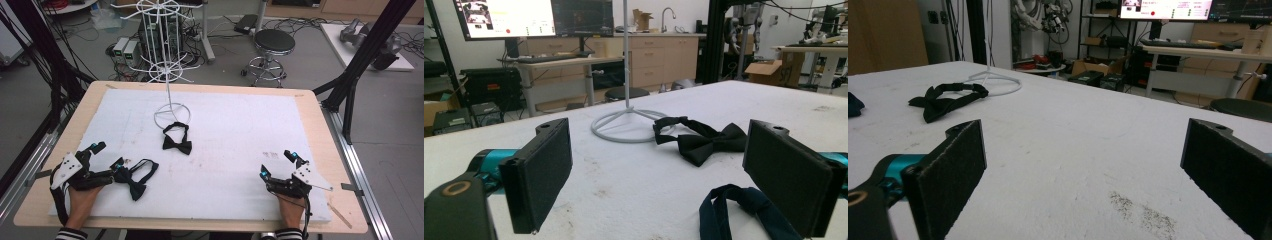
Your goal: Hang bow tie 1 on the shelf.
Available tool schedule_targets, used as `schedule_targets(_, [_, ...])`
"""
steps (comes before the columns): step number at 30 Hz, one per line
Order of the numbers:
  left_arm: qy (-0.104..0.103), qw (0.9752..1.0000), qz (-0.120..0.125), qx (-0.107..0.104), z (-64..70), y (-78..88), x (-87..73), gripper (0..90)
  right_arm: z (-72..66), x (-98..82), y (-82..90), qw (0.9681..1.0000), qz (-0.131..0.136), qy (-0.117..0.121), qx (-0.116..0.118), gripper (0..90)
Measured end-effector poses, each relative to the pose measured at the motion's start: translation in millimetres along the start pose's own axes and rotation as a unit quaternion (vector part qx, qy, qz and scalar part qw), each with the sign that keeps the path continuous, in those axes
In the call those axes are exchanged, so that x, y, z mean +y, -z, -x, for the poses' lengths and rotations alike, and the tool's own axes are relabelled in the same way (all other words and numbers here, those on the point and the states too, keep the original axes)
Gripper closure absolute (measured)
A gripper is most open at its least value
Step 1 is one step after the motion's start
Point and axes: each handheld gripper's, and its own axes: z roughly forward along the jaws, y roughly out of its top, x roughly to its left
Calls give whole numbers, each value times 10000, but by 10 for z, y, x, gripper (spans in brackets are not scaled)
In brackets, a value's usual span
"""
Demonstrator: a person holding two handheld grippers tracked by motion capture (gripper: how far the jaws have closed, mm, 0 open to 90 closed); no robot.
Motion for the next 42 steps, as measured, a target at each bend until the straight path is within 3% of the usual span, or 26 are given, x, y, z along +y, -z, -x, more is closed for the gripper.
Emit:
schedule_targets(7, [78,10000,27,0,-18,3,-2,128,4,-3,6,10000,49,-9,-24,36])
schedule_targets(17, [81,9998,-144,-76,-37,-15,18,123,3,-5,12,10000,77,-17,-27,36])
schedule_targets(22, [-6,9996,-238,-127,-111,5,126,123,3,-5,11,10000,75,-17,-30,36])
schedule_targets(26, [-113,9989,-337,-303,-182,-14,300,123,1,-5,11,10000,74,-12,-34,36])
schedule_targets(27, [-199,9980,-416,-430,-209,-32,386,123,1,-5,10,10000,73,-8,-38,37])
schedule_targets(29, [-229,9977,-442,-469,-217,-40,416,123,2,-4,10,10000,73,-8,-40,36])
schedule_targets(34, [-376,9936,-643,-845,-282,-103,589,123,1,-4,10,10000,76,-21,-48,36])
schedule_targets(37, [-477,9917,-740,-932,-322,-120,662,123,-2,-4,12,10000,61,-37,-54,36])
schedule_targets(42, [-427,9901,-800,-1075,-389,-137,727,123,1,-4,11,10000,66,-31,-47,37])
